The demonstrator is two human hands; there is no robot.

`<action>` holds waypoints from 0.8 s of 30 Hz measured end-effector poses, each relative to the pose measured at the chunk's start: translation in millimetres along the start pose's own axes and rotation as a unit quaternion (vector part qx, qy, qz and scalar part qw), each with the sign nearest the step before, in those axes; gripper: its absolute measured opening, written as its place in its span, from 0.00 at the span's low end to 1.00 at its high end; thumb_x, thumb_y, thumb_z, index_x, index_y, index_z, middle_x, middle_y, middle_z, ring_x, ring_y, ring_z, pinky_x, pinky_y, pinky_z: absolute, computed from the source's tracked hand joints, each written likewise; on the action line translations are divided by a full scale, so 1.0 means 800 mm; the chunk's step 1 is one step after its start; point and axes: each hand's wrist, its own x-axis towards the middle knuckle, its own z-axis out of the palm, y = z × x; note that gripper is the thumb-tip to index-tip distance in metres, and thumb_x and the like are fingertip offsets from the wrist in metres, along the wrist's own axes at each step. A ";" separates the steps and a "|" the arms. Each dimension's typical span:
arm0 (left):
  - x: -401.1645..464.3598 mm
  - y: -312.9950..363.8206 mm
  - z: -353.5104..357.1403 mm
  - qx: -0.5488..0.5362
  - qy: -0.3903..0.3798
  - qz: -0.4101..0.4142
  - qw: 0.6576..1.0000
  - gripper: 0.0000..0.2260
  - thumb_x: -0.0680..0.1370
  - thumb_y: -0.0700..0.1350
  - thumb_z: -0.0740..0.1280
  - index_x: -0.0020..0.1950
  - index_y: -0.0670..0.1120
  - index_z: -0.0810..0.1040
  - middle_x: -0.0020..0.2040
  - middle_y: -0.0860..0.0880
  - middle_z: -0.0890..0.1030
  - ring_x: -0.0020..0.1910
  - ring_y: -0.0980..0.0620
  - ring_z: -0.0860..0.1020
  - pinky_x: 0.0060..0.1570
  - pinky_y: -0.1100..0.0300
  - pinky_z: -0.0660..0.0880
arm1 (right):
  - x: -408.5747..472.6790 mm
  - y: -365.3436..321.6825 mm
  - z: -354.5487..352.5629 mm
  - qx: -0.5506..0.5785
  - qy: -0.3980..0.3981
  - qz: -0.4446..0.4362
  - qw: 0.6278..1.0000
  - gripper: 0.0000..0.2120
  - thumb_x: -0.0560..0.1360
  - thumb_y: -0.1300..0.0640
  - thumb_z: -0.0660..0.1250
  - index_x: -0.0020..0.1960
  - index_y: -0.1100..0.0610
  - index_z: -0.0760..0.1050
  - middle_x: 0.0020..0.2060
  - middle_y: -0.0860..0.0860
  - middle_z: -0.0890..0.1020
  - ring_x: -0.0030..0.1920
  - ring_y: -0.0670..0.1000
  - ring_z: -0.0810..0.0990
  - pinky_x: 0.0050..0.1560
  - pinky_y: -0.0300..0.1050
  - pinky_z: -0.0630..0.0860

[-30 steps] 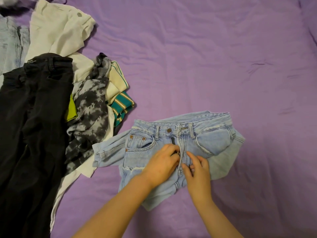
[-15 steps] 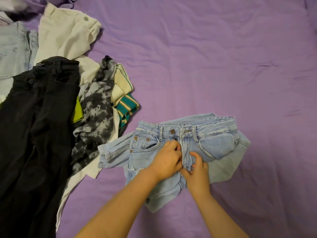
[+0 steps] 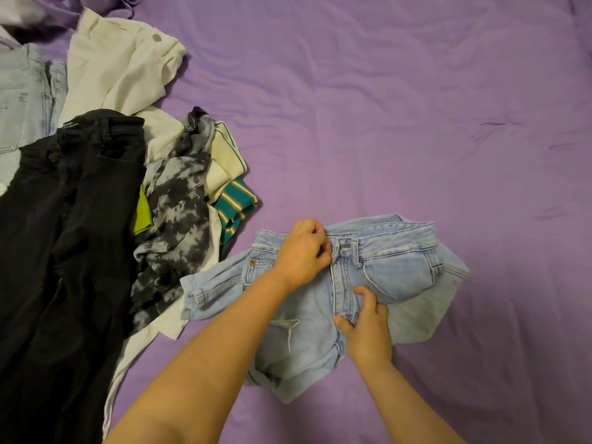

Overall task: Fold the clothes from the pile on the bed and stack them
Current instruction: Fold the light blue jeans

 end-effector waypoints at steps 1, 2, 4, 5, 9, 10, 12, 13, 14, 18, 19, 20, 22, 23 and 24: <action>0.000 -0.001 0.002 0.000 -0.005 -0.013 1.000 0.06 0.77 0.42 0.66 0.48 0.40 0.79 0.54 0.46 0.73 0.56 0.48 0.69 0.54 0.57 0.68 | 0.001 0.000 0.000 -0.005 -0.002 0.003 1.000 0.29 0.70 0.59 0.74 0.66 0.50 0.65 0.63 0.56 0.67 0.56 0.56 0.76 0.52 0.46 0.74; 0.001 -0.001 0.002 -0.001 -0.015 -0.024 1.000 0.06 0.77 0.43 0.66 0.50 0.41 0.79 0.55 0.46 0.74 0.57 0.47 0.69 0.55 0.58 0.67 | 0.001 0.000 0.000 -0.014 -0.003 0.006 1.000 0.29 0.71 0.58 0.74 0.66 0.49 0.65 0.63 0.56 0.67 0.56 0.56 0.76 0.52 0.47 0.75; 0.003 -0.001 -0.001 0.011 -0.039 -0.029 0.999 0.06 0.78 0.44 0.66 0.52 0.44 0.78 0.57 0.46 0.74 0.58 0.46 0.70 0.54 0.59 0.64 | 0.000 -0.001 -0.002 -0.034 -0.004 0.008 0.999 0.29 0.71 0.56 0.74 0.66 0.48 0.64 0.63 0.55 0.68 0.56 0.56 0.76 0.51 0.50 0.76; 0.005 -0.002 -0.006 0.025 -0.048 -0.031 0.998 0.08 0.77 0.46 0.67 0.54 0.46 0.77 0.58 0.47 0.74 0.59 0.46 0.70 0.54 0.58 0.63 | 0.000 -0.002 -0.004 -0.045 -0.007 0.007 0.999 0.29 0.71 0.54 0.74 0.66 0.48 0.64 0.63 0.55 0.68 0.56 0.56 0.76 0.51 0.51 0.76; 0.007 -0.016 -0.029 0.069 -0.099 -0.057 0.991 0.20 0.76 0.51 0.69 0.67 0.50 0.71 0.63 0.49 0.73 0.62 0.46 0.69 0.58 0.54 0.65 | -0.002 -0.006 -0.013 -0.074 -0.035 0.012 0.997 0.28 0.72 0.52 0.73 0.66 0.48 0.62 0.63 0.55 0.68 0.58 0.56 0.75 0.53 0.53 0.76; 0.006 -0.017 -0.032 0.089 -0.107 -0.054 0.989 0.21 0.76 0.52 0.69 0.68 0.50 0.71 0.63 0.49 0.73 0.62 0.46 0.69 0.59 0.54 0.66 | -0.001 -0.009 -0.016 -0.082 -0.045 0.011 0.996 0.28 0.72 0.52 0.73 0.66 0.48 0.62 0.63 0.55 0.68 0.59 0.56 0.74 0.53 0.52 0.76; 0.004 -0.017 -0.033 0.104 -0.107 -0.054 0.987 0.23 0.76 0.53 0.68 0.69 0.50 0.70 0.63 0.48 0.73 0.62 0.46 0.69 0.60 0.53 0.66 | 0.001 -0.019 -0.026 -0.118 -0.064 0.005 0.991 0.25 0.74 0.52 0.70 0.66 0.49 0.62 0.62 0.56 0.69 0.59 0.56 0.73 0.51 0.49 0.74; 0.003 -0.015 -0.033 0.101 -0.103 -0.059 0.988 0.23 0.76 0.54 0.68 0.70 0.50 0.70 0.63 0.47 0.73 0.62 0.46 0.70 0.60 0.53 0.66 | 0.003 -0.027 -0.034 -0.141 -0.069 -0.005 0.988 0.23 0.75 0.52 0.69 0.66 0.50 0.64 0.62 0.56 0.70 0.59 0.56 0.74 0.50 0.47 0.73; 0.002 -0.012 -0.032 0.096 -0.102 -0.068 0.988 0.24 0.76 0.54 0.68 0.70 0.50 0.69 0.63 0.47 0.74 0.63 0.45 0.71 0.60 0.53 0.66 | 0.006 -0.034 -0.041 -0.157 -0.069 -0.025 0.985 0.21 0.76 0.53 0.67 0.66 0.52 0.65 0.61 0.55 0.71 0.58 0.56 0.75 0.51 0.47 0.73; -0.004 -0.006 -0.034 0.076 -0.107 -0.099 0.986 0.20 0.76 0.56 0.68 0.64 0.47 0.74 0.57 0.46 0.80 0.58 0.44 0.76 0.55 0.53 0.70 | 0.021 -0.070 -0.069 -0.153 -0.028 -0.194 0.969 0.17 0.77 0.59 0.63 0.66 0.56 0.71 0.60 0.54 0.73 0.56 0.56 0.76 0.56 0.52 0.73; -0.005 -0.005 -0.035 0.066 -0.108 -0.103 0.987 0.18 0.76 0.55 0.68 0.58 0.45 0.76 0.53 0.45 0.81 0.54 0.43 0.77 0.51 0.54 0.69 | 0.029 -0.080 -0.074 -0.164 0.003 -0.245 0.956 0.17 0.77 0.62 0.63 0.65 0.57 0.73 0.60 0.54 0.74 0.57 0.57 0.75 0.57 0.52 0.72; -0.008 -0.003 -0.036 0.050 -0.112 -0.106 0.987 0.15 0.76 0.55 0.68 0.53 0.44 0.76 0.48 0.44 0.80 0.50 0.43 0.77 0.46 0.55 0.68 | 0.039 -0.089 -0.077 -0.183 0.031 -0.290 0.939 0.17 0.76 0.63 0.64 0.65 0.58 0.73 0.62 0.54 0.75 0.61 0.58 0.74 0.61 0.53 0.70; -0.013 0.000 -0.039 0.002 -0.116 -0.113 0.987 0.13 0.76 0.53 0.68 0.45 0.44 0.74 0.40 0.45 0.77 0.43 0.43 0.76 0.40 0.55 0.66 | 0.060 -0.104 -0.081 -0.250 0.034 -0.335 0.908 0.21 0.77 0.62 0.63 0.70 0.56 0.69 0.69 0.53 0.71 0.72 0.58 0.64 0.70 0.54 0.60; -0.016 0.002 -0.041 -0.023 -0.112 -0.114 0.987 0.12 0.76 0.52 0.68 0.42 0.45 0.72 0.37 0.47 0.74 0.40 0.44 0.74 0.38 0.55 0.65 | 0.070 -0.109 -0.081 -0.289 0.008 -0.338 0.896 0.24 0.78 0.61 0.62 0.74 0.54 0.63 0.72 0.51 0.66 0.75 0.55 0.58 0.73 0.53 0.54; -0.019 0.003 -0.042 -0.045 -0.104 -0.114 0.987 0.13 0.76 0.51 0.69 0.39 0.46 0.69 0.34 0.48 0.72 0.37 0.46 0.72 0.35 0.55 0.64 | 0.080 -0.112 -0.080 -0.324 -0.025 -0.333 0.885 0.27 0.79 0.59 0.61 0.76 0.52 0.58 0.74 0.50 0.63 0.76 0.53 0.54 0.74 0.53 0.49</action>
